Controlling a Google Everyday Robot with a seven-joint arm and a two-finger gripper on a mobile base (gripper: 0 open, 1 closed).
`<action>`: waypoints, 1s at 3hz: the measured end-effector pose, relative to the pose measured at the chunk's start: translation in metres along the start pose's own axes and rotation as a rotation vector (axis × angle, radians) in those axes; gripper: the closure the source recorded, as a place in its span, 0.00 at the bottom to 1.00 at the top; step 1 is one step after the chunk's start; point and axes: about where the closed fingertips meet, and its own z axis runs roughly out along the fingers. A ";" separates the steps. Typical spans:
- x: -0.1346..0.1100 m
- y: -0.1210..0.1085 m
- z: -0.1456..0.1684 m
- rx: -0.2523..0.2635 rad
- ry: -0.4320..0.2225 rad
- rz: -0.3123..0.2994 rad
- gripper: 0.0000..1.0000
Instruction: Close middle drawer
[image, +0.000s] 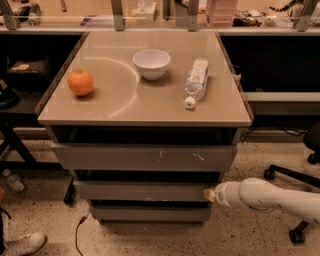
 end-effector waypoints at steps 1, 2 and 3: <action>-0.004 -0.006 0.006 0.011 -0.002 0.023 1.00; -0.004 -0.006 0.006 0.010 -0.002 0.023 1.00; 0.007 -0.005 -0.006 -0.011 0.034 0.035 1.00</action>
Offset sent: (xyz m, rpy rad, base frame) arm 0.0240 -0.0075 0.0024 0.0050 0.0224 -0.0662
